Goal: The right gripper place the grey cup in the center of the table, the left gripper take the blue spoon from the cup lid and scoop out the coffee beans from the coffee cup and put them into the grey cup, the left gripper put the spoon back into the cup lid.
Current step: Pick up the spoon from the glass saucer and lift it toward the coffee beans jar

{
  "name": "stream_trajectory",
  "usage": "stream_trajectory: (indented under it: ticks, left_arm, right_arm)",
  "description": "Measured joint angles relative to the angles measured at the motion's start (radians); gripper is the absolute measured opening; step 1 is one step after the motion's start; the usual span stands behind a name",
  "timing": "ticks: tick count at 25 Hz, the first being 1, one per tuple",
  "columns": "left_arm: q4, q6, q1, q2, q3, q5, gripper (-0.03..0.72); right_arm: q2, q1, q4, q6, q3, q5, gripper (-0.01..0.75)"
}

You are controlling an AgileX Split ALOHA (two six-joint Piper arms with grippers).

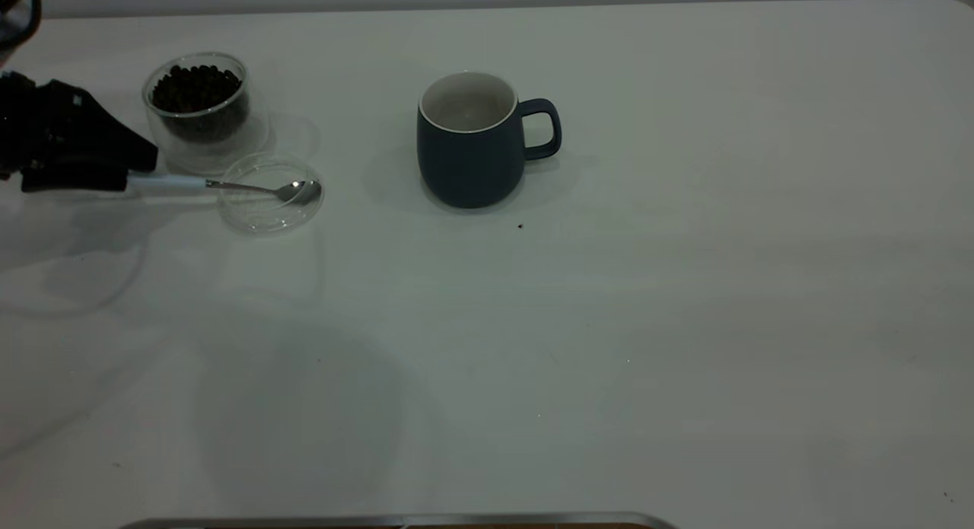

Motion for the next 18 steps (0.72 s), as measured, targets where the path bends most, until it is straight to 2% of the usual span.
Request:
stream_trajectory:
  ticks: [18]
  left_arm:
    - [-0.088, 0.045, -0.027, 0.037, -0.01, 0.022, 0.593]
  right_arm:
    - [0.0, 0.0, 0.0, 0.0, 0.0, 0.0, 0.54]
